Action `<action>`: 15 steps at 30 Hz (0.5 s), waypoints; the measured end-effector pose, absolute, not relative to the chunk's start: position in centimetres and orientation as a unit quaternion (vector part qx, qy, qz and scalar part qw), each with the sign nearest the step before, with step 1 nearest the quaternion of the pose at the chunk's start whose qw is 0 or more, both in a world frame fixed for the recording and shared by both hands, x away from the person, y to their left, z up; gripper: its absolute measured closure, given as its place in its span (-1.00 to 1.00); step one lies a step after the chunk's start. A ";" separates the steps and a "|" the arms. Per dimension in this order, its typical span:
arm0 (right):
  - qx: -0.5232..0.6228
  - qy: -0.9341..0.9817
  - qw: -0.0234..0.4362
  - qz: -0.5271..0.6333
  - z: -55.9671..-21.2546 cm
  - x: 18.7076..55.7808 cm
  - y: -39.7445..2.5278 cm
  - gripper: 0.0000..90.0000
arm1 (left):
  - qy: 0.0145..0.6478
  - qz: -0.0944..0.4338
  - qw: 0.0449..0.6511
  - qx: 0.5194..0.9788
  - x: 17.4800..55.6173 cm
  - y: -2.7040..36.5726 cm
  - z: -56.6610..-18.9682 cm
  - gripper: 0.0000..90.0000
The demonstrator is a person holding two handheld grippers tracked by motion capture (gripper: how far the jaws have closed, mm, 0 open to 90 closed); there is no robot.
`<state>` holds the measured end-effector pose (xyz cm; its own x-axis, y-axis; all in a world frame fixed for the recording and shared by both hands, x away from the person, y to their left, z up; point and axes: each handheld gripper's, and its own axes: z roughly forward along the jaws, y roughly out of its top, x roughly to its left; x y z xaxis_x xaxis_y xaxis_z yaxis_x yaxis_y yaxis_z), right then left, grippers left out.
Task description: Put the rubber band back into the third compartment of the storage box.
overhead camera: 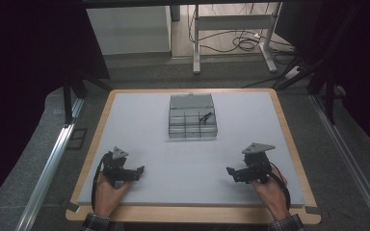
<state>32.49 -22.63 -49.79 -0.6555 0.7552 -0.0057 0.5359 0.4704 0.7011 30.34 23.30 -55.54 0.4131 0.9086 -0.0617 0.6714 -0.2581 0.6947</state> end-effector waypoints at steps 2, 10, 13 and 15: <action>0.385 0.841 0.163 0.344 -49.7 32.2 -22.9 -0.85 | 0.511 0.179 0.331 0.773 30.3 23.3 -55.5 -0.97; 0.387 0.839 0.168 0.345 -49.9 30.9 -23.9 -0.85 | 0.511 0.180 0.331 0.773 30.3 23.3 -55.5 -0.97; 0.386 0.839 0.171 0.344 -50.1 30.4 -24.3 -0.85 | 0.511 0.179 0.331 0.773 30.3 23.3 -55.5 -0.97; 0.386 0.839 0.176 0.340 -50.3 30.0 -24.4 -0.85 | 0.511 0.180 0.331 0.773 30.3 23.3 -55.5 -0.97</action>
